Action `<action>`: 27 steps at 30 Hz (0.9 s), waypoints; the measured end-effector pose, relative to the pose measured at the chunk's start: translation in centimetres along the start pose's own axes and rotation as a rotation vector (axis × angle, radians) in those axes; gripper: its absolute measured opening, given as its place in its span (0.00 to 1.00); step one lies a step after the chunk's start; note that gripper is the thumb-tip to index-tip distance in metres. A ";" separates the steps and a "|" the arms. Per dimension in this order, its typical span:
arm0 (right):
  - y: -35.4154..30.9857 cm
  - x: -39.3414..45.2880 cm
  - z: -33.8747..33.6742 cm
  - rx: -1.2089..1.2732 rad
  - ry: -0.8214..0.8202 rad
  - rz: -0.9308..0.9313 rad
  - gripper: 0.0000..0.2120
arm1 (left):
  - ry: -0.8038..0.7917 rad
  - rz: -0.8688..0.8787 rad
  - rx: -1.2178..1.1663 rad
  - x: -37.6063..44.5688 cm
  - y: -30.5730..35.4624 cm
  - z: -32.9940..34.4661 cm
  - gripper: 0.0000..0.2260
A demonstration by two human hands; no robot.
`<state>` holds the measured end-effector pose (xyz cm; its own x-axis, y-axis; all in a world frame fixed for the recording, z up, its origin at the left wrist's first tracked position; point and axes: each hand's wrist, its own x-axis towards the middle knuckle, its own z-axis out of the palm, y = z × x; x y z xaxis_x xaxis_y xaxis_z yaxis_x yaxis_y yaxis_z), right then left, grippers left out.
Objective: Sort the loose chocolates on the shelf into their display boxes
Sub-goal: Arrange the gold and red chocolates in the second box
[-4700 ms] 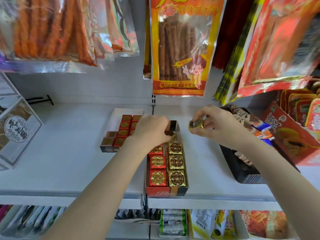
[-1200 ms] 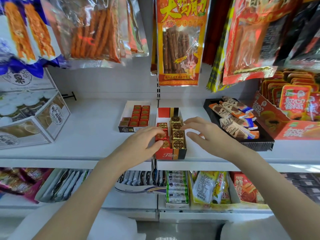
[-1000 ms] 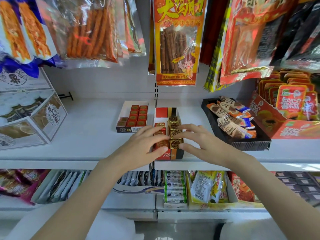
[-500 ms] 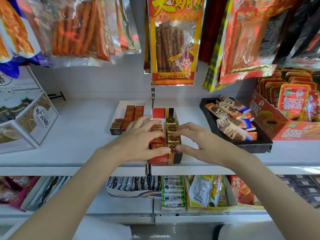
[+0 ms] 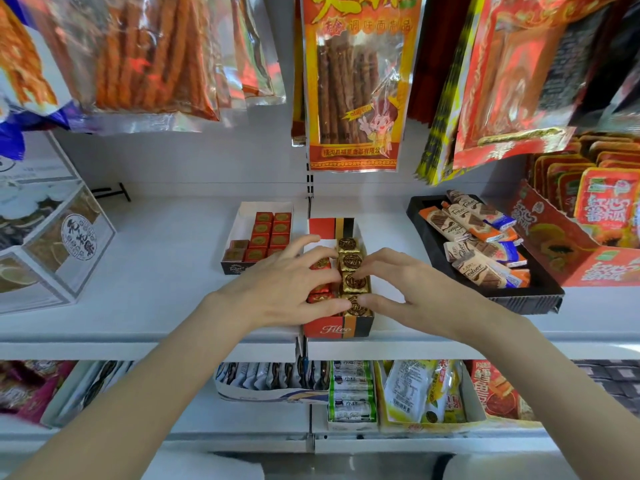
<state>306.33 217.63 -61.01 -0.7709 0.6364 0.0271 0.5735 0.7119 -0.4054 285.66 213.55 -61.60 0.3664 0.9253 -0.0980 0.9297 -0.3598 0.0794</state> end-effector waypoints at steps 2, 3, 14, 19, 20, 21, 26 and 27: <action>0.0 0.1 0.0 0.005 0.004 -0.005 0.21 | -0.008 -0.005 -0.028 0.1 0.1 0.1 0.33; 0.0 0.0 0.0 0.003 0.010 -0.011 0.20 | -0.007 -0.005 -0.048 0.0 0.1 0.0 0.33; -0.5 -0.9 -0.4 0.031 0.037 -0.049 0.15 | 0.084 -0.018 -0.319 -5.2 1.9 -0.1 0.21; -0.7 -1.0 0.0 0.002 -0.020 -0.058 0.17 | 0.090 -0.024 -0.341 -5.9 1.9 0.5 0.18; -0.7 -1.1 -0.1 -0.005 -0.021 -0.055 0.18 | 0.099 -0.026 -0.353 -6.0 1.9 0.5 0.17; -0.7 -1.1 -0.1 -0.009 -0.024 -0.053 0.18 | 0.105 -0.030 -0.368 -6.0 2.0 0.5 0.17; -0.9 -1.2 -0.3 0.112 0.045 -0.008 0.20 | 0.152 -0.086 -0.527 -6.3 2.4 0.1 0.21; -0.7 -1.2 -0.6 0.189 0.077 0.036 0.19 | 0.196 -0.132 -0.584 -6.4 2.6 0.0 0.24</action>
<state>307.03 216.57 -60.20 -0.7229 0.6867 0.0765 0.5324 0.6242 -0.5717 285.71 206.70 -60.81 0.1847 0.9822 0.0354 0.7721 -0.1673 0.6131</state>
